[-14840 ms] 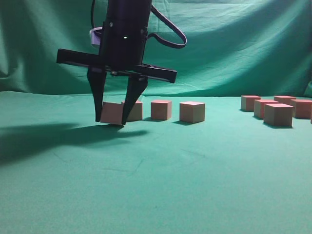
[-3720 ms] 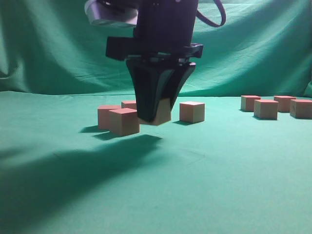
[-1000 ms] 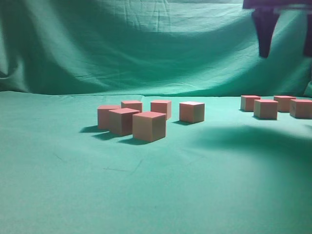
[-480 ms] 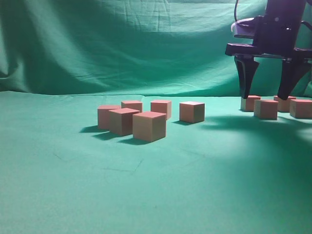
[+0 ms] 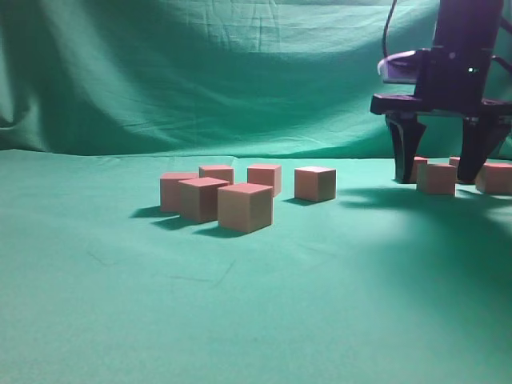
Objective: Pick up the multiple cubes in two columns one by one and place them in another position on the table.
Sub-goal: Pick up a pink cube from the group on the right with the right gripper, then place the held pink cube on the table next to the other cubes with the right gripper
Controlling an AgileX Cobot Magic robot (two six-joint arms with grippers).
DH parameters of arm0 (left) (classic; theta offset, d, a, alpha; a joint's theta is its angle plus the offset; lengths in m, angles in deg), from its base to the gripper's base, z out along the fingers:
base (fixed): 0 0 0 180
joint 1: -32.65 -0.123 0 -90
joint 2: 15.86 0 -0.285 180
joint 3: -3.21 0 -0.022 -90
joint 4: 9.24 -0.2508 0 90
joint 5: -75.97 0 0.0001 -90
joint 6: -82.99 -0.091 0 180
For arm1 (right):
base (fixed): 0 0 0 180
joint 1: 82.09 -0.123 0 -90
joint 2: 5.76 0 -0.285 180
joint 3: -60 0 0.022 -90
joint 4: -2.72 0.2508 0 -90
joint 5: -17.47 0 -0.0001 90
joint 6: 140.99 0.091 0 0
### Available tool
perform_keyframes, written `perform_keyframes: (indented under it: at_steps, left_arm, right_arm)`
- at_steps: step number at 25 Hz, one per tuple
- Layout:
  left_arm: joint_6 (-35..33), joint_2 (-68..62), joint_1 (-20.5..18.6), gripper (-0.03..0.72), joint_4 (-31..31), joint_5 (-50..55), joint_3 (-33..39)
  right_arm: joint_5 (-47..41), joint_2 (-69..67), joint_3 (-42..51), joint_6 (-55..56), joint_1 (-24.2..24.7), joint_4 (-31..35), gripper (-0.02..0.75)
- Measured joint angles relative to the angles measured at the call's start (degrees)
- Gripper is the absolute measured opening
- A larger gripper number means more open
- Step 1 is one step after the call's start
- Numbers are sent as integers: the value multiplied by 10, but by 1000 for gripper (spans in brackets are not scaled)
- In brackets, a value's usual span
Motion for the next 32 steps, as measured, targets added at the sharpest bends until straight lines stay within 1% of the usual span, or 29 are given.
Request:
perform_keyframes:
  at_steps: [3,5,6,9,15,18,21,24,28,29,32]
  left_arm:
    - [0,0,0,0,0,0,0]
    - [0,0,0,0,0,0,0]
    - [0,0,0,0,0,0,0]
    - [0,0,0,0,0,0,0]
    - [0,0,0,0,0,0,0]
    - [0,0,0,0,0,0,0]
    - [0,0,0,0,0,0,0]
    - [0,0,0,0,0,0,0]
    - [0,0,0,0,0,0,0]
    - [0,0,0,0,0,0,0]
    - [0,0,0,0,0,0,0]
  right_arm:
    - [0,-3,0,-1,0,0,404]
    - [0,-3,0,-1,0,0,276]
    - [-1,-3,0,-1,0,0,247]
    - [-24,-3,-9,-1,0,0,254]
    - [-143,30,-78,-1,-8,18,254]
    - [-154,77,-86,-1,-27,21,254]
    - [-159,139,-73,1,-53,22,254]
    - [-165,200,-32,9,-84,24,254]
    - [-163,266,78,44,-139,24,254]
    - [-154,276,112,55,-158,24,254]
    - [-87,290,194,86,-215,24,254]
